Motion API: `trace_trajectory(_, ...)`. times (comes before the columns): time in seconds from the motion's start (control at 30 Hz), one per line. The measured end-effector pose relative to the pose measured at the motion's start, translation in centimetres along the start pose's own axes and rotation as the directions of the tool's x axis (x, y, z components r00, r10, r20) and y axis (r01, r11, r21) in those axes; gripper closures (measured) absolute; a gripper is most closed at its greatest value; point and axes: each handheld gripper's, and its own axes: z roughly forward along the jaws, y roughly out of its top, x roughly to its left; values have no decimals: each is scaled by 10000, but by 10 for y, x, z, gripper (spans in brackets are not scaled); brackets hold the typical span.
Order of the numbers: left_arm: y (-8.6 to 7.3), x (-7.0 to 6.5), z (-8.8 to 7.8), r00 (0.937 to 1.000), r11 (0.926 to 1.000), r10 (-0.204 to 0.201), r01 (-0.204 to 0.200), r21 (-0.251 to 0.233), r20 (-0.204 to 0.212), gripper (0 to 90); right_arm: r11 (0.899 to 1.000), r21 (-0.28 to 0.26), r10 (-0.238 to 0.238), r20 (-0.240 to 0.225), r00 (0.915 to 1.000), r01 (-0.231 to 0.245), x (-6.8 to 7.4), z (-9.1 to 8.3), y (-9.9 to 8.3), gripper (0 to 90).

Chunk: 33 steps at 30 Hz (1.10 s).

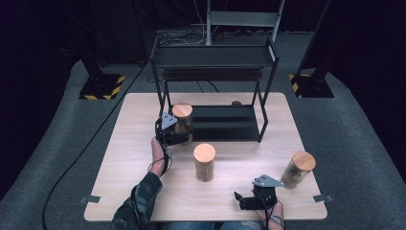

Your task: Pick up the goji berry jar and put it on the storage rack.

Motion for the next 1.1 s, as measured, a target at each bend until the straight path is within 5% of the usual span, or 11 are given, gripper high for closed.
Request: trace_trajectory(1.1,1,2,22,9978,9998,128,-139,-164,-652,247,10000,18,-32,3,10000,32,0,0,0,1)
